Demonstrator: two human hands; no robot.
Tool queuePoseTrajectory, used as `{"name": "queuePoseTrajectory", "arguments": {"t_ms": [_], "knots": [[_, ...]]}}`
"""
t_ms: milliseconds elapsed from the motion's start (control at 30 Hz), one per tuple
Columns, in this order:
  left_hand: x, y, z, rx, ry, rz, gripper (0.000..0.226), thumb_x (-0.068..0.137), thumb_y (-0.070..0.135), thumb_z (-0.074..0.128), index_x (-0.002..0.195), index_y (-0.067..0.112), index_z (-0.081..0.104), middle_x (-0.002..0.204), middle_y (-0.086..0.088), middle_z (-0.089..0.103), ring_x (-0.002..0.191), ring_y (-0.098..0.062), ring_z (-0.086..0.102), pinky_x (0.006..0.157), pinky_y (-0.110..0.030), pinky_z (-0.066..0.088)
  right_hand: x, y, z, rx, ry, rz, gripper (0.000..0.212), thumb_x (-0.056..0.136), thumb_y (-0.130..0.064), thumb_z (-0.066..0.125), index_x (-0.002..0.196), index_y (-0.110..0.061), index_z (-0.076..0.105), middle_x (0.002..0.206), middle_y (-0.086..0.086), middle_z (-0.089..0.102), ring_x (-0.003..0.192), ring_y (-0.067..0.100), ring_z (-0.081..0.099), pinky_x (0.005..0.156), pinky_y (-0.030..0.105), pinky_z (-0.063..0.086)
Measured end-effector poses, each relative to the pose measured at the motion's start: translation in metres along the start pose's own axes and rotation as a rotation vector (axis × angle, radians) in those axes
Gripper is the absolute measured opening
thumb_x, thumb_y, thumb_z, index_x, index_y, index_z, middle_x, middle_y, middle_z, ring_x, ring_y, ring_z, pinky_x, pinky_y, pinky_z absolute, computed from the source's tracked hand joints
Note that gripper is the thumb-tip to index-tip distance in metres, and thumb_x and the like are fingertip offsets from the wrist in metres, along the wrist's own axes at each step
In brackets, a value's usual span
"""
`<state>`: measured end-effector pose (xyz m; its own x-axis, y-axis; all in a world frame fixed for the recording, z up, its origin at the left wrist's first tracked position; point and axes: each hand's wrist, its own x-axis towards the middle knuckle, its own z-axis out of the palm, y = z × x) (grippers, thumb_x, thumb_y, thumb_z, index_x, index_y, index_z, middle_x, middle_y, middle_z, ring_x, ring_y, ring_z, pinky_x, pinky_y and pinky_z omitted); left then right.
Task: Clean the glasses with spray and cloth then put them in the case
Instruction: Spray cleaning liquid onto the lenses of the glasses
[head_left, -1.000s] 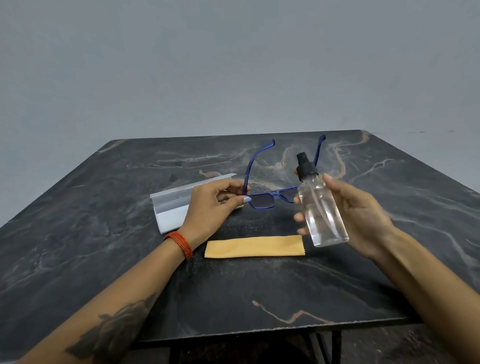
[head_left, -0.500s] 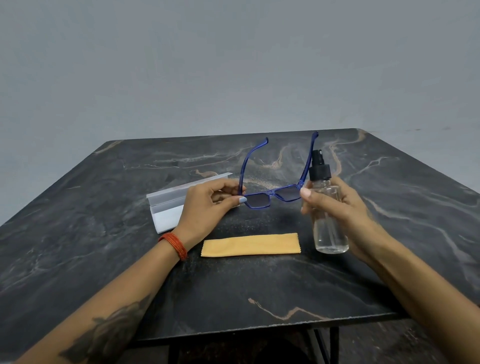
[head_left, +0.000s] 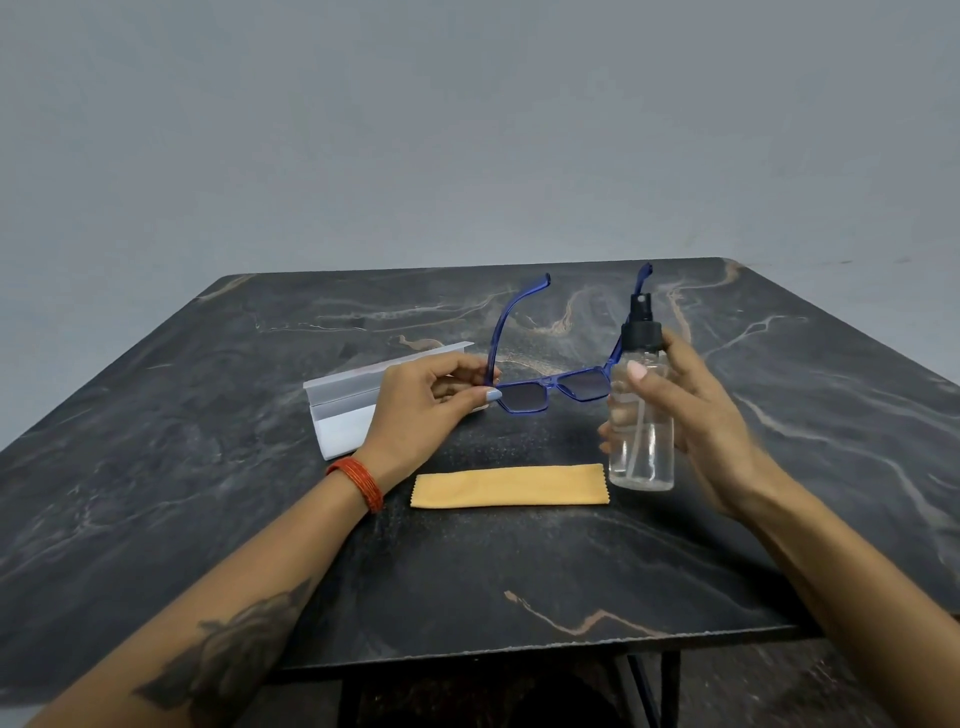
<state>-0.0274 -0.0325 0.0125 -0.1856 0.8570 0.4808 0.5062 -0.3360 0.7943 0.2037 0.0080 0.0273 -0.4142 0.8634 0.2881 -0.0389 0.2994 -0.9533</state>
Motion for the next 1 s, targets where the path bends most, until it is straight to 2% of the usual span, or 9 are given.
{"name": "queuePoseTrajectory", "arguments": {"t_ms": [100,233,300,333,433,500,633,900,1000], "knots": [[0.0,0.0,0.0,0.004,0.0,0.006,0.025,0.074,0.006,0.073,0.098,0.012,0.07,0.092,-0.004,0.071,0.084,-0.011,0.068,0.082,-0.024,0.055,-0.003,-0.002,0.002,-0.138,0.018,-0.074,0.066,0.072,-0.053,0.065,0.133,-0.044,0.039,0.094,-0.007,0.065,0.094,0.017,0.063,0.089,0.052,0.048],[0.0,0.0,0.0,0.002,0.0,0.012,0.025,0.074,0.006,0.073,0.098,0.011,0.07,0.092,-0.005,0.071,0.084,-0.011,0.068,0.082,-0.023,0.055,-0.007,-0.007,0.006,-0.271,0.102,-0.174,0.068,0.076,-0.038,0.058,0.137,-0.046,0.029,0.099,0.015,0.062,0.082,-0.018,0.056,0.088,0.022,0.039],[-0.001,0.0,0.0,0.005,0.002,0.016,0.025,0.074,0.007,0.073,0.098,0.011,0.07,0.092,-0.005,0.071,0.084,-0.011,0.068,0.082,-0.024,0.055,-0.008,-0.007,0.006,-0.387,0.102,-0.203,0.078,0.074,-0.046,0.061,0.14,-0.051,0.02,0.094,0.006,0.067,0.072,-0.012,0.058,0.081,0.013,0.041],[-0.001,0.0,0.0,0.007,0.002,0.02,0.024,0.073,0.007,0.073,0.097,0.011,0.07,0.092,-0.005,0.071,0.084,-0.011,0.068,0.082,-0.024,0.055,-0.008,-0.006,0.005,-0.46,0.095,-0.22,0.081,0.073,-0.05,0.06,0.141,-0.054,0.016,0.078,-0.004,0.066,0.06,-0.004,0.057,0.072,0.01,0.044],[-0.001,0.001,0.0,-0.004,0.004,0.042,0.024,0.073,0.006,0.074,0.096,0.011,0.07,0.092,-0.007,0.072,0.082,-0.011,0.068,0.081,-0.022,0.054,-0.008,-0.003,0.004,-0.681,0.072,-0.278,0.079,0.075,-0.044,0.058,0.138,-0.06,0.012,0.053,-0.01,0.055,0.048,0.005,0.049,0.056,0.014,0.041],[-0.001,0.002,0.0,0.0,-0.003,0.066,0.025,0.073,0.007,0.074,0.098,0.011,0.07,0.092,-0.008,0.072,0.082,-0.012,0.068,0.081,-0.021,0.054,-0.007,-0.006,0.009,-0.824,0.075,-0.336,0.079,0.075,-0.04,0.057,0.137,-0.061,0.013,0.055,-0.018,0.053,0.054,0.004,0.051,0.052,0.014,0.036],[-0.001,0.003,-0.001,0.02,0.002,0.102,0.025,0.074,0.009,0.073,0.098,0.011,0.07,0.092,-0.006,0.072,0.083,-0.012,0.068,0.08,-0.023,0.055,-0.006,-0.012,0.018,-1.043,0.107,-0.419,0.082,0.073,-0.03,0.053,0.143,-0.048,0.014,0.05,-0.012,0.044,0.049,0.003,0.045,0.049,0.012,0.033],[0.0,0.001,-0.002,0.061,0.036,0.178,0.024,0.075,0.007,0.072,0.098,0.007,0.07,0.092,-0.007,0.071,0.083,-0.01,0.067,0.079,-0.019,0.054,0.003,-0.01,0.026,-1.126,0.072,-0.316,0.083,0.074,-0.021,0.057,0.139,-0.052,0.015,0.072,-0.004,0.059,0.064,0.017,0.054,0.059,0.028,0.044],[0.0,0.002,-0.001,0.06,0.041,0.203,0.022,0.075,0.006,0.072,0.097,0.006,0.07,0.09,-0.006,0.07,0.083,-0.011,0.067,0.079,-0.019,0.054,0.0,-0.007,0.03,-1.151,0.1,-0.306,0.081,0.074,-0.017,0.06,0.14,-0.048,0.024,0.074,-0.009,0.051,0.064,0.015,0.045,0.058,0.026,0.034]]}}
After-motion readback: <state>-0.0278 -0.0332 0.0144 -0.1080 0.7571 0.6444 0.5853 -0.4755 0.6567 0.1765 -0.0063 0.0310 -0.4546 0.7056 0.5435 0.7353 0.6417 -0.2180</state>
